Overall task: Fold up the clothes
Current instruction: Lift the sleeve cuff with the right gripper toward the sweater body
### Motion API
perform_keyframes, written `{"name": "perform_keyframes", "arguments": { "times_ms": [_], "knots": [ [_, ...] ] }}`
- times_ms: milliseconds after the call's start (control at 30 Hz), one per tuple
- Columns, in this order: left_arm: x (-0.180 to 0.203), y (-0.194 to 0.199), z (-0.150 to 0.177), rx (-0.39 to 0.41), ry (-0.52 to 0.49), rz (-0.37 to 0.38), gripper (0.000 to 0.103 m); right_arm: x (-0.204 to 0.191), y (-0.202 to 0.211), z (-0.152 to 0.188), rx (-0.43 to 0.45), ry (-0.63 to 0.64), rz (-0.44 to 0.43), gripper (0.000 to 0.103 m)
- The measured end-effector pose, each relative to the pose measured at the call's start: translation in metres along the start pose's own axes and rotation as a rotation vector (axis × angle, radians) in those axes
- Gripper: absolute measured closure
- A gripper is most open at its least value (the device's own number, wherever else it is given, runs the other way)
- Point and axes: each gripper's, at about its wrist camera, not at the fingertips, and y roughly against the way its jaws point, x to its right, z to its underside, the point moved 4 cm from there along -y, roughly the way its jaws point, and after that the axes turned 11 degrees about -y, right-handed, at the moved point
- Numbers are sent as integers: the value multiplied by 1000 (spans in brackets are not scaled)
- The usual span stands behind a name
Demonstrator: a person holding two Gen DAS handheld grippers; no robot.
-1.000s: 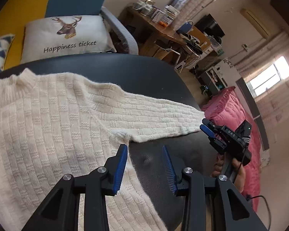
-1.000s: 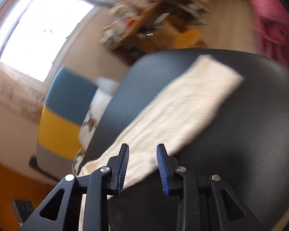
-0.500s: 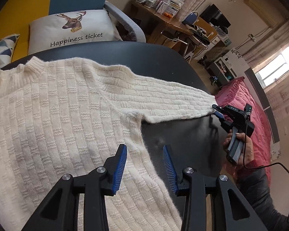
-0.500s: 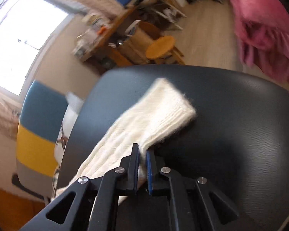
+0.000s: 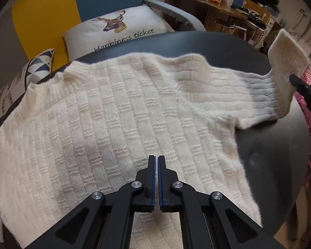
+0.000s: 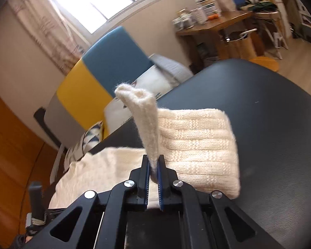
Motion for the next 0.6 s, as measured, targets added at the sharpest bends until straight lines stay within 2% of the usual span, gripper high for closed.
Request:
{"name": "perform_keyframes", "arguments": {
  "times_ms": [133, 333, 500, 600],
  "knots": [
    [-11, -12, 2, -23, 55, 63, 102, -34, -14, 29, -66, 67, -18, 98],
    [-43, -24, 2, -50, 252, 291, 102, -79, -43, 76, -171, 183, -11, 98],
    [-56, -31, 7, -43, 339, 377, 102, -114, -65, 109, -235, 250, -20, 98],
    [-68, -34, 13, -32, 431, 449, 102, -127, -78, 126, -273, 272, -10, 98]
  ]
}}
